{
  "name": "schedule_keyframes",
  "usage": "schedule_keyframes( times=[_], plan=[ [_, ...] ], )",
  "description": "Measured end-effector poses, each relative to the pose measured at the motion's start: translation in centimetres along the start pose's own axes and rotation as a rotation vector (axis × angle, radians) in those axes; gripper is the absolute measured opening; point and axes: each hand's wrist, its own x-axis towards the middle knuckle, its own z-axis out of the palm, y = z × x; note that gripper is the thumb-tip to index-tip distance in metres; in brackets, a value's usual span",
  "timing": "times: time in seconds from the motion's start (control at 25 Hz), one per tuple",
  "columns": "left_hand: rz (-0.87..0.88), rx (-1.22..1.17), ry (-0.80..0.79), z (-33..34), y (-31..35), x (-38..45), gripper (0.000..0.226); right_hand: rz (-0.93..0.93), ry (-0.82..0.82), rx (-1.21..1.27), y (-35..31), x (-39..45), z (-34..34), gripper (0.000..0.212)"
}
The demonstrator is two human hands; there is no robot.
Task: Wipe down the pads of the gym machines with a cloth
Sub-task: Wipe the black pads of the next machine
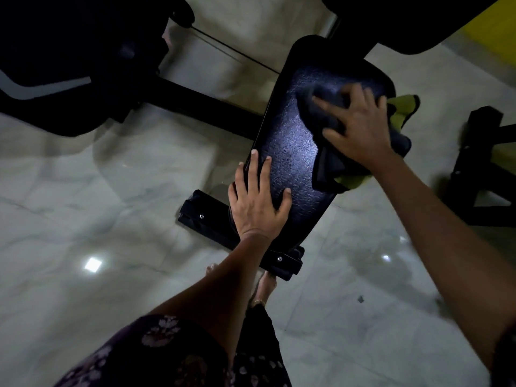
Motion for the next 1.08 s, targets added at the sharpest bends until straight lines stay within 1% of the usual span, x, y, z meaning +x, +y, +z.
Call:
schedule_keyframes(
  times=[0.04,0.08,0.12,0.2,0.28,0.32,0.36,0.4,0.48,0.52,0.56,0.6,0.68,0.76,0.8,0.84,0.88,0.96,1.0,1.04,1.08],
  plan=[
    [0.004,-0.007,0.002,0.0,0.0,-0.1,0.066,0.095,0.006,-0.012,-0.9,0.9,-0.1,0.062],
    [0.005,-0.012,0.003,-0.1,0.0,-0.2,0.066,0.137,0.008,-0.026,-2.2,1.4,0.0,0.062],
    [0.004,-0.023,0.006,-0.1,0.0,-0.2,0.066,0.119,0.01,-0.038,-3.6,1.3,0.1,0.062],
    [-0.009,-0.083,0.016,-0.3,-0.1,-0.1,0.068,-0.04,0.004,-0.033,-5.5,-0.7,0.6,0.062],
    [-0.01,-0.173,0.029,-0.5,-0.6,-0.2,0.07,-0.227,-0.007,-0.02,-5.0,-4.0,1.2,0.061],
    [0.008,-0.201,0.024,-0.5,-1.0,-0.4,0.07,-0.286,-0.018,-0.016,-4.1,-5.4,1.2,0.06],
    [0.033,-0.204,0.013,-0.7,-1.4,-0.8,0.069,-0.287,-0.023,-0.02,-3.2,-5.9,1.0,0.059],
    [0.048,-0.182,-0.001,-0.8,-2.0,-1.5,0.067,-0.213,-0.025,-0.016,-2.9,-5.7,0.6,0.061],
    [0.044,-0.146,-0.022,-0.6,-3.0,-3.3,0.064,0.043,-0.016,0.001,-3.9,-4.0,0.3,0.062],
    [0.041,-0.161,-0.029,-0.4,-3.5,-4.2,0.063,0.127,-0.001,-0.001,-5.3,-3.4,0.4,0.061],
    [0.039,-0.196,-0.034,-0.1,-3.9,-4.9,0.063,0.137,0.013,-0.011,-6.8,-3.2,0.7,0.06],
    [0.032,-0.243,-0.037,0.1,-4.1,-5.3,0.065,0.084,0.034,-0.024,-8.1,-3.4,1.1,0.06],
    [-0.012,-0.347,-0.041,0.3,-4.2,-5.7,0.072,-0.108,0.054,-0.037,-8.8,-5.6,1.6,0.06],
    [-0.064,-0.443,-0.044,0.3,-4.2,-5.7,0.081,-0.268,0.02,-0.02,-7.0,-8.5,1.9,0.06],
    [-0.072,-0.474,-0.041,0.3,-4.4,-5.7,0.084,-0.295,0.001,-0.011,-5.8,-9.3,1.8,0.06],
    [-0.07,-0.496,-0.036,0.3,-4.5,-5.8,0.084,-0.265,-0.01,-0.001,-4.6,-9.5,1.6,0.061],
    [-0.063,-0.514,-0.032,0.3,-4.6,-5.8,0.083,-0.187,-0.012,0.009,-4.0,-9.1,1.3,0.062],
    [-0.058,-0.541,-0.026,0.4,-4.6,-5.7,0.078,0.003,0.015,-0.008,-4.9,-6.9,0.9,0.063],
    [-0.061,-0.539,-0.022,0.4,-4.6,-5.7,0.075,0.065,0.028,-0.029,-6.3,-5.9,0.9,0.061],
    [-0.063,-0.525,-0.015,0.3,-4.7,-5.7,0.071,0.079,0.035,-0.041,-7.8,-5.3,1.1,0.058],
    [-0.065,-0.511,-0.012,0.2,-4.9,-5.5,0.066,0.046,0.048,-0.043,-9.2,-5.3,1.3,0.057]
  ],
)
